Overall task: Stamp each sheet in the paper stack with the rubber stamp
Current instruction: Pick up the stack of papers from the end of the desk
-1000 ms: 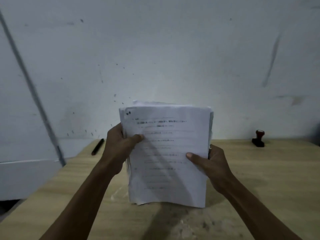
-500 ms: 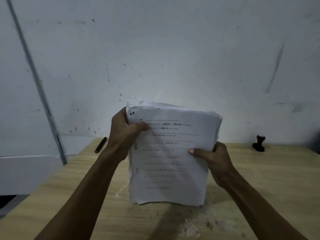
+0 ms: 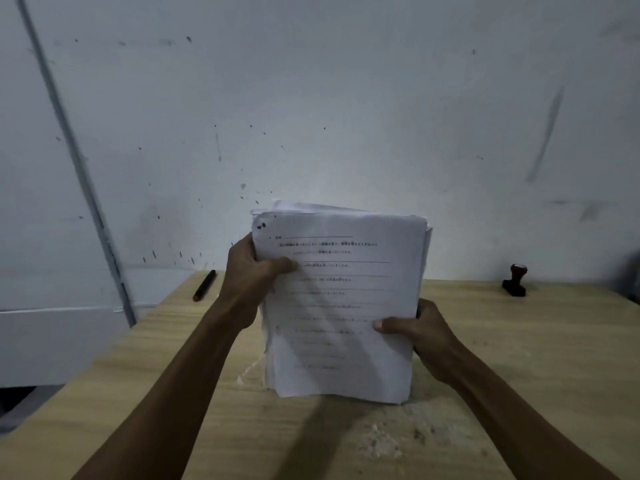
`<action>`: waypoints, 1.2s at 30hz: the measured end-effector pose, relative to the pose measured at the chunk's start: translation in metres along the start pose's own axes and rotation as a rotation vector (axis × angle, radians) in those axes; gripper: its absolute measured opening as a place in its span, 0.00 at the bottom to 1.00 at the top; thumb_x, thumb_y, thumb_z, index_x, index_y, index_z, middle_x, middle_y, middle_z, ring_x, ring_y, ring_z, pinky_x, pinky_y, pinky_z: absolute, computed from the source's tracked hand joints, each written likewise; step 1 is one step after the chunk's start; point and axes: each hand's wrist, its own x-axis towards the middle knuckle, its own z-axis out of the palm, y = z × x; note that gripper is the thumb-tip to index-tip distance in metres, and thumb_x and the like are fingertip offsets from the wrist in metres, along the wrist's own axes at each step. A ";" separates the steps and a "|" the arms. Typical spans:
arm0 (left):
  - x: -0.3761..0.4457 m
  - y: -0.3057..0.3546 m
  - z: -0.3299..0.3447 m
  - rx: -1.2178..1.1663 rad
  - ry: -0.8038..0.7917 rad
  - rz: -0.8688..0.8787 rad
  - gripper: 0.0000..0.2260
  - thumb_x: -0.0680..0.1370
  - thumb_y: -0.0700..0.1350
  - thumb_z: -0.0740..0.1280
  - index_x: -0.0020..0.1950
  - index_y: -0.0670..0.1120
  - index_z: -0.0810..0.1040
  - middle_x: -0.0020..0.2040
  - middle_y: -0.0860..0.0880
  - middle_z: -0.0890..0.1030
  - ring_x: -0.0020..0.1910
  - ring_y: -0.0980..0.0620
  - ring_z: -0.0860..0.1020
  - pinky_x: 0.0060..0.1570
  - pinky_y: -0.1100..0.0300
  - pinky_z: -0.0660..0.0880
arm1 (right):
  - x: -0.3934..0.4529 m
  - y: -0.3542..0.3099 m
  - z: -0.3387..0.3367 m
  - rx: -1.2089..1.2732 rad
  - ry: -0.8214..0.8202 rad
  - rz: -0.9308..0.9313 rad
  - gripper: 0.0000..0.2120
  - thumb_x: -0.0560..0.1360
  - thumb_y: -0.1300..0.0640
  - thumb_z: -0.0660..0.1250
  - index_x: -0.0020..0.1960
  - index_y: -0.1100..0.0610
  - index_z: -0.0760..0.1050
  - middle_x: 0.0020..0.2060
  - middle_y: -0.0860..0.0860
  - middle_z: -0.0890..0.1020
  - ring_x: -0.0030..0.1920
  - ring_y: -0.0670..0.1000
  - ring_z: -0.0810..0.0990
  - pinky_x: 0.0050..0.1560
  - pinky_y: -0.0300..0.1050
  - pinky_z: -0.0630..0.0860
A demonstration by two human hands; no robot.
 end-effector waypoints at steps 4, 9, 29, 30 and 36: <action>-0.015 -0.027 -0.004 -0.071 -0.046 -0.119 0.25 0.54 0.50 0.75 0.50 0.46 0.80 0.48 0.50 0.85 0.46 0.51 0.84 0.39 0.61 0.80 | -0.011 0.021 0.003 -0.023 0.006 0.059 0.18 0.64 0.63 0.80 0.53 0.57 0.81 0.49 0.51 0.85 0.48 0.51 0.85 0.46 0.46 0.82; -0.045 -0.072 0.006 -0.045 -0.014 -0.308 0.33 0.53 0.51 0.76 0.57 0.43 0.78 0.52 0.49 0.83 0.51 0.48 0.82 0.43 0.57 0.79 | -0.018 0.030 0.015 0.020 0.046 0.050 0.12 0.69 0.62 0.76 0.50 0.52 0.79 0.45 0.46 0.85 0.42 0.44 0.85 0.38 0.37 0.80; -0.082 -0.091 0.040 0.104 -0.296 -0.466 0.16 0.70 0.31 0.70 0.54 0.46 0.80 0.51 0.51 0.84 0.50 0.50 0.83 0.47 0.57 0.80 | -0.038 0.036 -0.033 -0.188 0.024 0.255 0.16 0.69 0.65 0.76 0.55 0.55 0.78 0.48 0.49 0.85 0.46 0.49 0.84 0.37 0.37 0.79; -0.087 -0.092 0.041 0.108 -0.329 -0.487 0.16 0.68 0.33 0.71 0.54 0.44 0.81 0.51 0.50 0.85 0.50 0.50 0.83 0.49 0.55 0.80 | -0.041 0.038 -0.035 -0.213 0.024 0.301 0.15 0.70 0.64 0.76 0.54 0.56 0.79 0.47 0.49 0.85 0.44 0.48 0.84 0.36 0.36 0.79; -0.106 -0.097 0.044 0.282 -0.293 -0.548 0.13 0.67 0.36 0.74 0.50 0.42 0.78 0.50 0.45 0.83 0.46 0.48 0.82 0.47 0.50 0.80 | -0.063 0.053 -0.038 -0.370 0.092 0.435 0.12 0.72 0.67 0.70 0.56 0.65 0.80 0.45 0.56 0.85 0.42 0.54 0.84 0.39 0.44 0.79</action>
